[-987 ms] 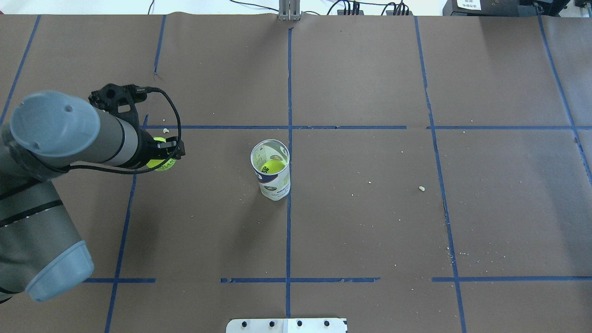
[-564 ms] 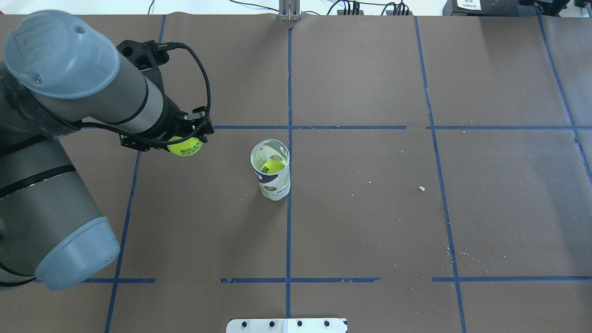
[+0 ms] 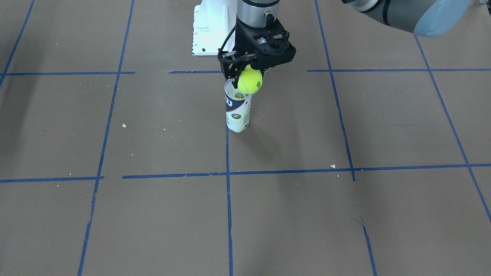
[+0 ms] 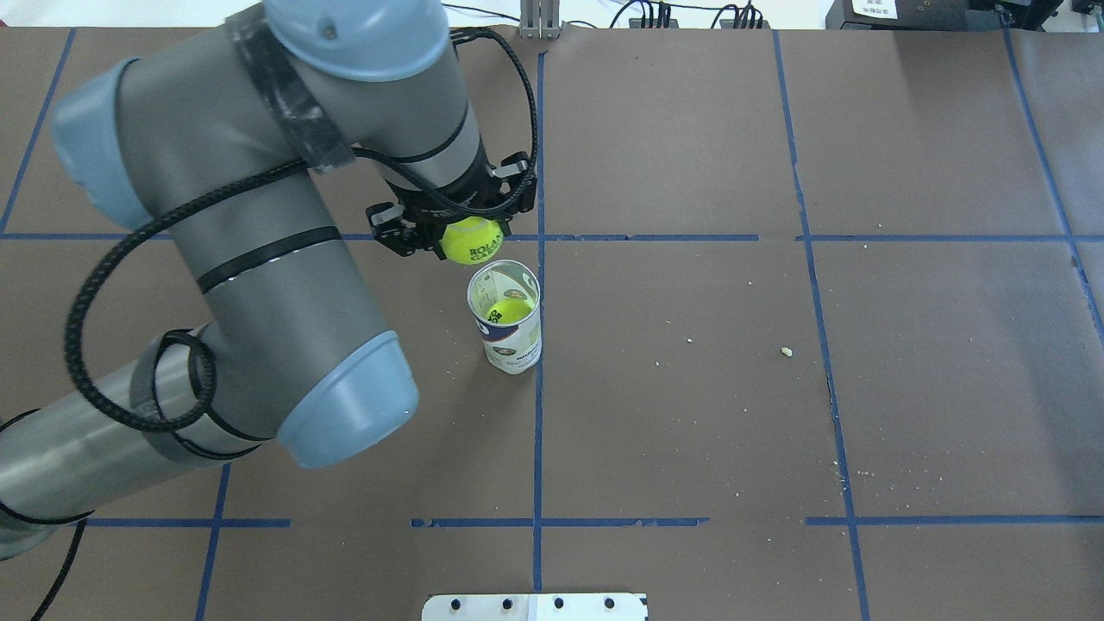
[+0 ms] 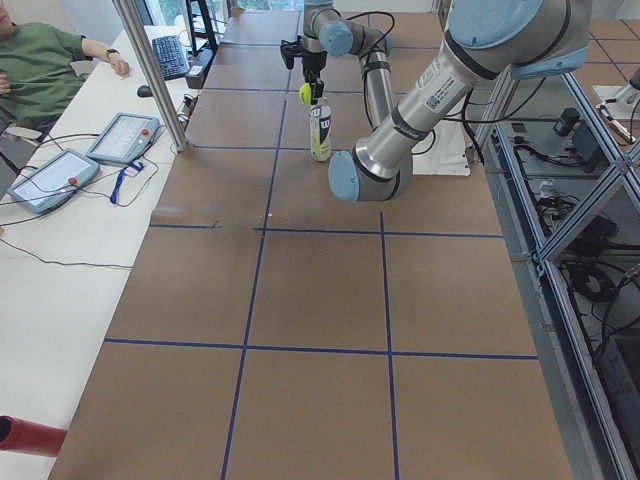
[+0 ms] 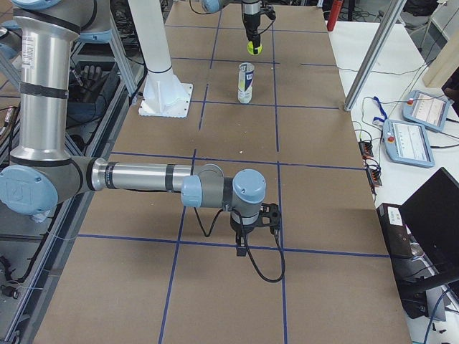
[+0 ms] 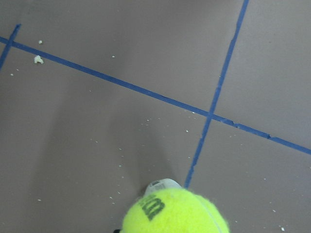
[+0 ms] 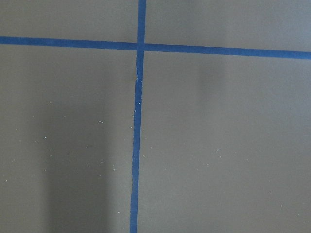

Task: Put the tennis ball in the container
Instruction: 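Carry the ball with the left gripper over the clear cup, then open the left gripper to drop the ball into the cup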

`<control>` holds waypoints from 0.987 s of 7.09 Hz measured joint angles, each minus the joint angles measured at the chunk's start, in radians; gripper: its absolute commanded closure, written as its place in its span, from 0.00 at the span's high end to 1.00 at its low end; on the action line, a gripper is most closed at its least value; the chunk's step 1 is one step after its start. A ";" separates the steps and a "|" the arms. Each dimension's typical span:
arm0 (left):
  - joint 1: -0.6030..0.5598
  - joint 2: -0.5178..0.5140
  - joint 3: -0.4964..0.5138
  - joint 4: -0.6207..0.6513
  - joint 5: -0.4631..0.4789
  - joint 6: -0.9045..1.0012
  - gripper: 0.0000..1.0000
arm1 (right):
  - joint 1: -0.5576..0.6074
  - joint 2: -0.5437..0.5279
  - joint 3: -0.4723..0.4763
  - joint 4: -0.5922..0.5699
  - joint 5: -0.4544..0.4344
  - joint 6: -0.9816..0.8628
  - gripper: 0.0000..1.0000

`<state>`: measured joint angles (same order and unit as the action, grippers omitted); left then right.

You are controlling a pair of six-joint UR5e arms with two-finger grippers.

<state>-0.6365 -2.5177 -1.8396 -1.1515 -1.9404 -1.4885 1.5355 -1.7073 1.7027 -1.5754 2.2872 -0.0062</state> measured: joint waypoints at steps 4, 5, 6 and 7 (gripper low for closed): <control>0.060 0.005 0.015 0.001 0.006 -0.007 0.61 | 0.000 0.000 0.000 0.000 0.000 0.000 1.00; 0.062 0.011 0.010 0.000 0.007 -0.006 1.00 | 0.000 0.001 0.000 0.000 0.000 0.000 1.00; 0.062 0.013 0.008 -0.001 0.007 -0.005 1.00 | 0.000 0.001 0.000 0.000 0.000 0.000 1.00; 0.063 0.014 0.007 -0.001 0.007 -0.004 1.00 | 0.000 0.001 0.000 0.000 0.001 0.000 1.00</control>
<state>-0.5738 -2.5033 -1.8330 -1.1530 -1.9329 -1.4921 1.5355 -1.7059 1.7027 -1.5754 2.2878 -0.0061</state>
